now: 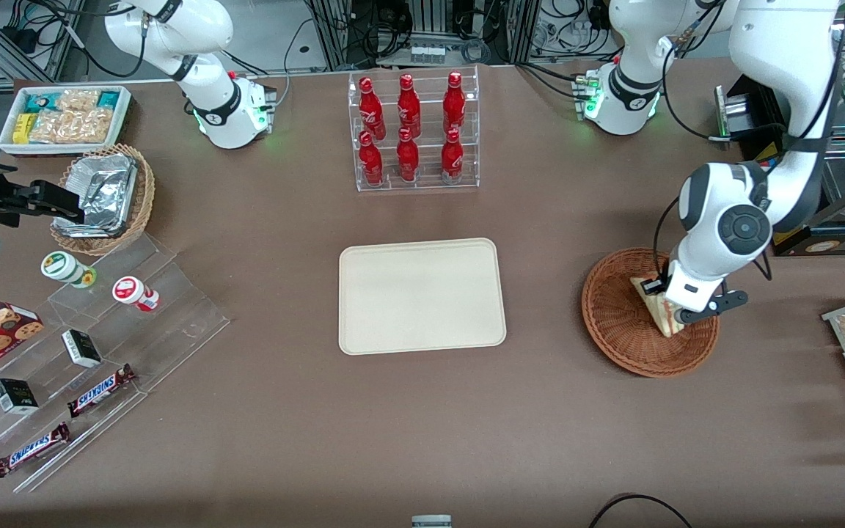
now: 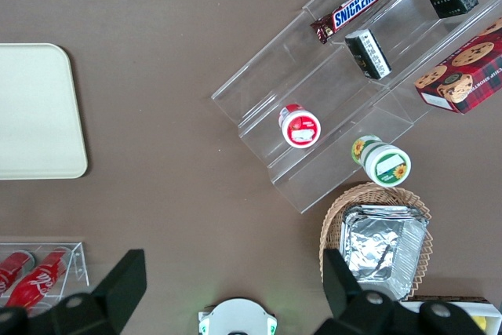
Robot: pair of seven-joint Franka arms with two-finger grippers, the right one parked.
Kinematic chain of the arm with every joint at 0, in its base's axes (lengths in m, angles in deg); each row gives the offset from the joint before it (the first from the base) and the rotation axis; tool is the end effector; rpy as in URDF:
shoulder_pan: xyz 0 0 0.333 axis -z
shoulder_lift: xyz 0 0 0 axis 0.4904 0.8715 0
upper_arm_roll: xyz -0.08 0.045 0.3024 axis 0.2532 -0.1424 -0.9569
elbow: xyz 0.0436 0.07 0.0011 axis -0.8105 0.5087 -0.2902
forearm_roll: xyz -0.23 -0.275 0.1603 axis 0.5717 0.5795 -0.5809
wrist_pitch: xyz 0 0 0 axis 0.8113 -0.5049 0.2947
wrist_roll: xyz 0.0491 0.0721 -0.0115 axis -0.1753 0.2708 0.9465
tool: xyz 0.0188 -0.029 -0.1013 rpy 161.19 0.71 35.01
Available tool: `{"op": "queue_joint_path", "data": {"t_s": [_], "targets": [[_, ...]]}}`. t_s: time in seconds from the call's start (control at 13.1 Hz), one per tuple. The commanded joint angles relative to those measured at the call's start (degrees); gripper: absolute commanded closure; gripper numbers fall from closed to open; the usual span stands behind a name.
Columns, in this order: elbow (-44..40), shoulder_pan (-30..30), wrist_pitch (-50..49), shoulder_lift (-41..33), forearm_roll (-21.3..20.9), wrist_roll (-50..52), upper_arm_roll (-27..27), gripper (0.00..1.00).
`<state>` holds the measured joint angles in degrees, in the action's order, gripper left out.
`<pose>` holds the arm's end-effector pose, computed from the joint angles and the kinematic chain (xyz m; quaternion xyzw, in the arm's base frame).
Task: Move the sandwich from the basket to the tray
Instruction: 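Close the left gripper on the wrapped sandwich and lift it, then carry the sandwich with the left gripper over the beige tray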
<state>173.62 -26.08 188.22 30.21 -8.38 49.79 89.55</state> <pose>0.5542 -0.0483 0.2906 -0.9859 -0.1454 0.0458 0.0687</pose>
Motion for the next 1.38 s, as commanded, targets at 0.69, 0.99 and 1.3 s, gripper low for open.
{"op": "queue_joint_path", "data": {"t_s": [0.69, 0.99, 1.3], "targets": [[-28.7, 5.39, -15.79, 3.71, 6.44, 0.46, 12.06, 1.0], [-34.51, 11.29, -15.53, 11.8, 6.35, 0.81, 12.06, 1.0], [-41.88, 17.35, -14.74, 20.76, 6.17, 7.05, 12.06, 1.0]]}}
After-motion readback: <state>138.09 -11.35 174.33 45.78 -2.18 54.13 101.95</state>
